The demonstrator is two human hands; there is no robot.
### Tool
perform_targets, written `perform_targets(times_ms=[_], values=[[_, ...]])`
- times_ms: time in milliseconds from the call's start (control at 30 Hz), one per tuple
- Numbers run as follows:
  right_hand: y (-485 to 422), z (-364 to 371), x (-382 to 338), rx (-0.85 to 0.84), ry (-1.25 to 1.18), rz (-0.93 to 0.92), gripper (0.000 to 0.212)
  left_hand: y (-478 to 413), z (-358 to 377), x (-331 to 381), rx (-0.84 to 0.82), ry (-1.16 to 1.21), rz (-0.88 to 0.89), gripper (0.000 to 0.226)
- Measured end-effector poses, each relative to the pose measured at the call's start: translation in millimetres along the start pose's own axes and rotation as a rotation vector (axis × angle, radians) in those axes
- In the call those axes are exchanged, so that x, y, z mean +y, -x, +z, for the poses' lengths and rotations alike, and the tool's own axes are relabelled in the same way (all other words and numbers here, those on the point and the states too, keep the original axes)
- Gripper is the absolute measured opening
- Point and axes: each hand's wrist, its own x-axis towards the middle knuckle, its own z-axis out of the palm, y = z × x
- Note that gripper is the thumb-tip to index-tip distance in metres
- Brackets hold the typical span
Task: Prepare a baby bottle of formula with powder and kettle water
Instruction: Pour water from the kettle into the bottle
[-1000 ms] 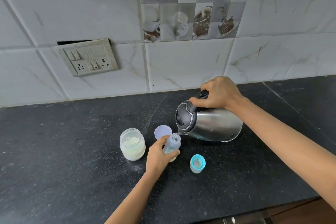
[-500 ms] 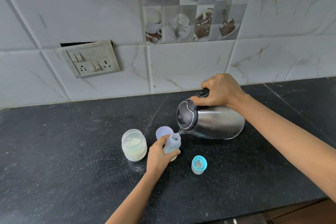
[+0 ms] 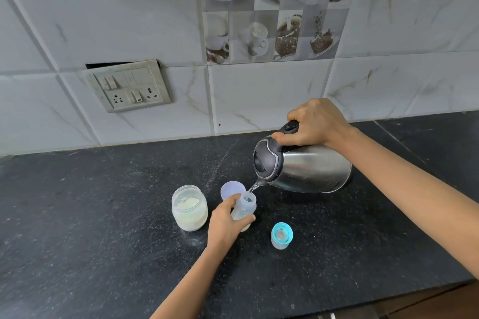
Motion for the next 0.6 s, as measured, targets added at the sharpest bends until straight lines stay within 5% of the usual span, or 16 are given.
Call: perform_targets(times_ms=[600], values=[[-8.1, -10.5, 7.4, -0.041, 0.055, -0.055, 0.062, -1.2, 6.8, 0.7, 0.024, -0.009, -0.011, 0.062]])
